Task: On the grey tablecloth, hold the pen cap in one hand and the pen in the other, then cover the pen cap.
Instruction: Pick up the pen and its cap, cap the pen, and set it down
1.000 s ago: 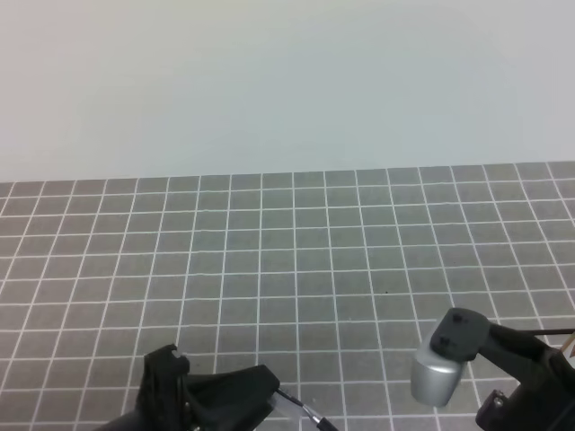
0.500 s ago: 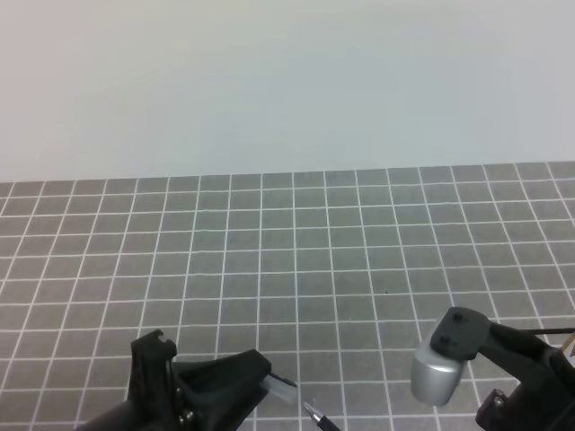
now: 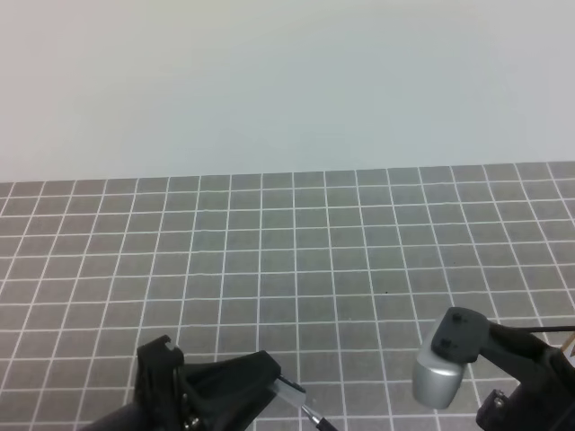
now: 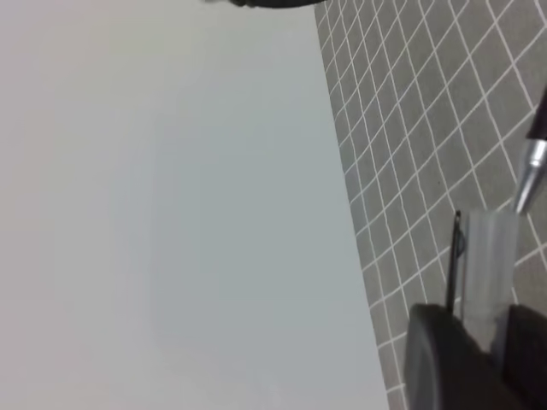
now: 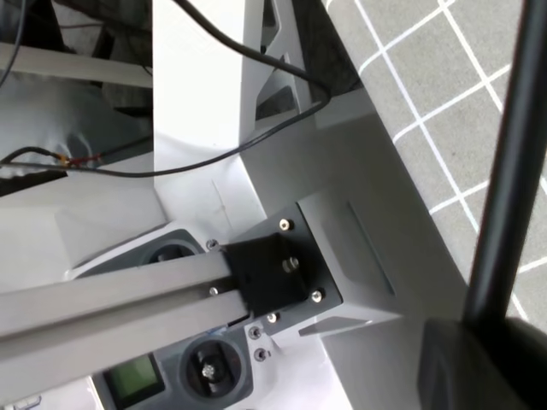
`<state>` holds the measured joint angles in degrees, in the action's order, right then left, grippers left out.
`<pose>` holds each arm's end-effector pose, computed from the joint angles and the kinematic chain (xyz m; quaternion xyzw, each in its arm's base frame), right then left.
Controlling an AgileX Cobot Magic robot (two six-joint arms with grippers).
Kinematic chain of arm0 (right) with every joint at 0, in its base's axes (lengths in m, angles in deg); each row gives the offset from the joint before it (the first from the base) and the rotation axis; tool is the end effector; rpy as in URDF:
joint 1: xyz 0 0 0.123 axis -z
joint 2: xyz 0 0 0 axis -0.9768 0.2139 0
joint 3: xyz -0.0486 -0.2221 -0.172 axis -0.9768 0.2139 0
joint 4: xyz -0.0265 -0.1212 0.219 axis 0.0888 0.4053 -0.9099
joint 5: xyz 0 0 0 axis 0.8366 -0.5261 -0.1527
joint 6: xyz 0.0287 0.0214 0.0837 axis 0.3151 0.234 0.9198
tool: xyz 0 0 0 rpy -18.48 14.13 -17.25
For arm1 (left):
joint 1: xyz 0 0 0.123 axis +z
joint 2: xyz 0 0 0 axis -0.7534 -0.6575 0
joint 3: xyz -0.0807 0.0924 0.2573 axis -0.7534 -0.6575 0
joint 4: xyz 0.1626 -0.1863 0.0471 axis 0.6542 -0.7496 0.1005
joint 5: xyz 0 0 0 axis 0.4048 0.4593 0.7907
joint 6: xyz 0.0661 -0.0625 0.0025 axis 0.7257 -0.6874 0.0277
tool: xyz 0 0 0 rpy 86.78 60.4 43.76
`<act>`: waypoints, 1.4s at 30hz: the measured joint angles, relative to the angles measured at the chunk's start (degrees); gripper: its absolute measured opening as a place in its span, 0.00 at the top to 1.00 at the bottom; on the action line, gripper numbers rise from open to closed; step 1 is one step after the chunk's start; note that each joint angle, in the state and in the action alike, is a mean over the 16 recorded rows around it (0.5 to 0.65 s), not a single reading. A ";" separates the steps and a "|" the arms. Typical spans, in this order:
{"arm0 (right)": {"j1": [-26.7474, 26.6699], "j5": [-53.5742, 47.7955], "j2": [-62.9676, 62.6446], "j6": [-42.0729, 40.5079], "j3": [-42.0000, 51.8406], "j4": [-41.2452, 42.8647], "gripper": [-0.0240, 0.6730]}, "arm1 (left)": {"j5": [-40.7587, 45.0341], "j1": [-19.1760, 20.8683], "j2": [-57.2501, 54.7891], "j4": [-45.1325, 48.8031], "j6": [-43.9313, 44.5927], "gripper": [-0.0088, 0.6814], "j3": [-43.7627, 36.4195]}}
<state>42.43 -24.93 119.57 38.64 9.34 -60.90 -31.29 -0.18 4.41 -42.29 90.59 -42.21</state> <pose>0.1531 0.1741 0.2928 -0.4639 0.8242 0.3204 0.0528 0.1076 -0.1344 0.2431 0.6838 0.3183 0.1328 0.6430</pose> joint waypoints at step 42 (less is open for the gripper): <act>0.00 0.36 0.01 -1.03 0.01 0.84 0.97 | 0.52 0.00 -0.03 5.54 -0.86 0.90 0.00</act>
<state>42.43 -24.57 119.57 37.61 9.35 -60.06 -30.78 -0.18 4.39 -36.75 89.73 -42.21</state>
